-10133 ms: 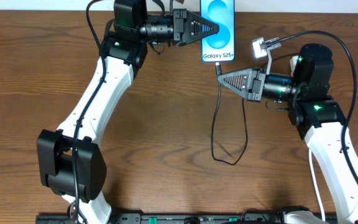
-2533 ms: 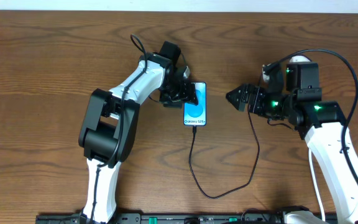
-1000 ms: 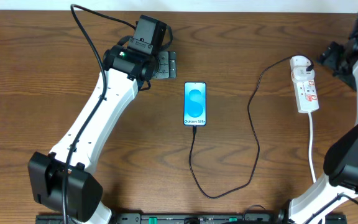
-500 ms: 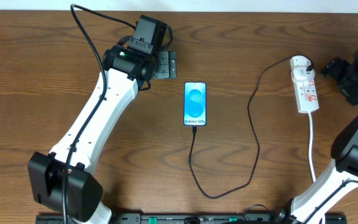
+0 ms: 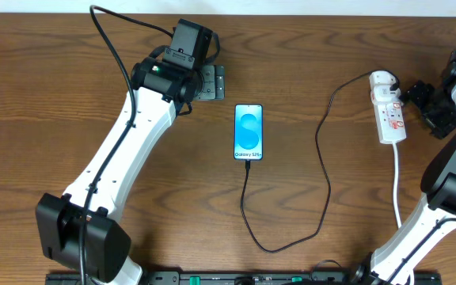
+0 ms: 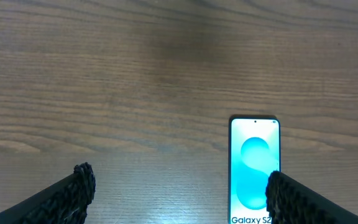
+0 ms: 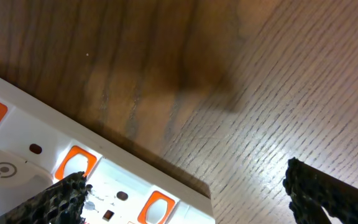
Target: Plug charger to phone and switch on socket
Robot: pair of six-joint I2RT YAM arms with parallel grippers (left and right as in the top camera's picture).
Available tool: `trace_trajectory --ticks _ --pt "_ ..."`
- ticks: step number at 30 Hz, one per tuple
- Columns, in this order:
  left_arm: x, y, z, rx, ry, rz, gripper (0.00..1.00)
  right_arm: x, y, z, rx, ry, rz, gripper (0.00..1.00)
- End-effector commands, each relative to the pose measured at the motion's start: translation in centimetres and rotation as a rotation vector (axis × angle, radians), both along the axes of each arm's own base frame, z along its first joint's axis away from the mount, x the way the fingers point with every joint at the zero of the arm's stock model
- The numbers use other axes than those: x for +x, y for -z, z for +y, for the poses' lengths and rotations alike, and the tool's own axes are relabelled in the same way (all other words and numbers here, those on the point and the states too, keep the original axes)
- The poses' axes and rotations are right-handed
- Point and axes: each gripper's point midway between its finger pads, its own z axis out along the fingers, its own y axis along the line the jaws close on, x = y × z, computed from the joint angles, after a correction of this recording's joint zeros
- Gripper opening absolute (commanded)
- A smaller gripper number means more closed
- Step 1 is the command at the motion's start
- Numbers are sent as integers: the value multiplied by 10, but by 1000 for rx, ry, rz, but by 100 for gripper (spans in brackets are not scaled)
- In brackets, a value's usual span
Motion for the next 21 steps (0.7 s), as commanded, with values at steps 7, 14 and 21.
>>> trace_trajectory --ticks 7,14,21 --pt "1 3 5 16 -14 4 89 1 13 -5 5 33 -17 99" --pt "1 3 5 16 -14 4 89 7 25 6 70 21 -63 99" --pt "1 3 5 16 -14 4 89 10 28 17 127 9 -86 99"
